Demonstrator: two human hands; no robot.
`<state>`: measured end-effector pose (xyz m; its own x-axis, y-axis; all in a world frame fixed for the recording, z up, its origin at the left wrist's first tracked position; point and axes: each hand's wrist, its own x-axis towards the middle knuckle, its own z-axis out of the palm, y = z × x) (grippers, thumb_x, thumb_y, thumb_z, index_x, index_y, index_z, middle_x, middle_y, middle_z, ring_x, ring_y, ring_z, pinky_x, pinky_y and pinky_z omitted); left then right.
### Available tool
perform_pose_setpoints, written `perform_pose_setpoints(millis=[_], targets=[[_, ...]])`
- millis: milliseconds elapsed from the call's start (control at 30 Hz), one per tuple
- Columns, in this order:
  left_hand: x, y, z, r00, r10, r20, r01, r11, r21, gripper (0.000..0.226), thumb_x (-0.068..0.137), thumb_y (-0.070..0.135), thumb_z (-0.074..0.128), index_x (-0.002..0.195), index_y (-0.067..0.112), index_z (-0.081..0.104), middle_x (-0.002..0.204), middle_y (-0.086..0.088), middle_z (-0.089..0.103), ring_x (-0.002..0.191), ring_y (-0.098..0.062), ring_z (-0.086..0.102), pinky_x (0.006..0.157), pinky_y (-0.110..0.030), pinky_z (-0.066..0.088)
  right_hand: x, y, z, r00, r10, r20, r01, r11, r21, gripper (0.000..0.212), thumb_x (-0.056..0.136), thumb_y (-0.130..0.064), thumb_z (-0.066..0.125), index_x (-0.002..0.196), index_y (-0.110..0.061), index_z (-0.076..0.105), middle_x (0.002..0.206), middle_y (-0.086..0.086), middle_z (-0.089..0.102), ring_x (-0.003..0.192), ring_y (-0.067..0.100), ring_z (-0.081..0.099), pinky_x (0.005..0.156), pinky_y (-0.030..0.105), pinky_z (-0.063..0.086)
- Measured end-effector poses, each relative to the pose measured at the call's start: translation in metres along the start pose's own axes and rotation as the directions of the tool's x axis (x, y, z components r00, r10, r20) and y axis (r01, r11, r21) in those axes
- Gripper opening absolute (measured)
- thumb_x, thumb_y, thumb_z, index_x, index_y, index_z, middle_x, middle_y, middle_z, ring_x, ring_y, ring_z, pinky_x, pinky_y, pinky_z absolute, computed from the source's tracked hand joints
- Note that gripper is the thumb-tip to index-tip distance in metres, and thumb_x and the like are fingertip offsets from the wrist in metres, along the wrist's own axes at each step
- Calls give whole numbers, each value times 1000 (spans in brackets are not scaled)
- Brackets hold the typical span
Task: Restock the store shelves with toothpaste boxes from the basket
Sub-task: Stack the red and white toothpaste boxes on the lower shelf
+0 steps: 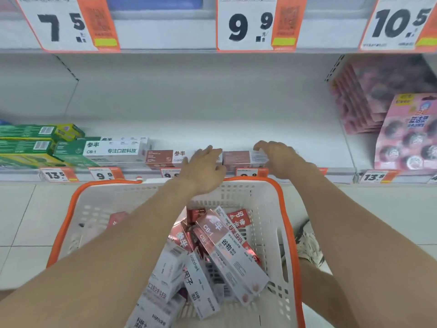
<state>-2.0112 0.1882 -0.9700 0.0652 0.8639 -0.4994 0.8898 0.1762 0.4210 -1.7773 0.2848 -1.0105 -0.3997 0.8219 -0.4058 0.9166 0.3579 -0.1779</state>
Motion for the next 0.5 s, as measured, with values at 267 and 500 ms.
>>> perform_pose_setpoints(millis=[267, 500], targets=[[3, 4, 11, 999, -44, 30, 40, 991, 131, 51, 105, 46, 18, 139, 28, 52, 157, -1, 46, 145, -31, 40, 122, -67, 17, 0, 40, -23, 986, 135, 93, -158, 935, 318, 56, 81, -9, 68, 129, -37, 66, 133, -2, 60, 122, 24, 58, 107, 45, 49], [3, 4, 16, 997, -59, 50, 47, 977, 207, 62, 103, 55, 10, 157, 40, 37, 175, 8, 11, 160, -26, 15, 126, -64, 7, 6, 41, 1, 989, 147, 0, -146, 987, 68, 43, 99, -27, 66, 137, -32, 46, 134, 3, 63, 119, 30, 52, 108, 47, 30]])
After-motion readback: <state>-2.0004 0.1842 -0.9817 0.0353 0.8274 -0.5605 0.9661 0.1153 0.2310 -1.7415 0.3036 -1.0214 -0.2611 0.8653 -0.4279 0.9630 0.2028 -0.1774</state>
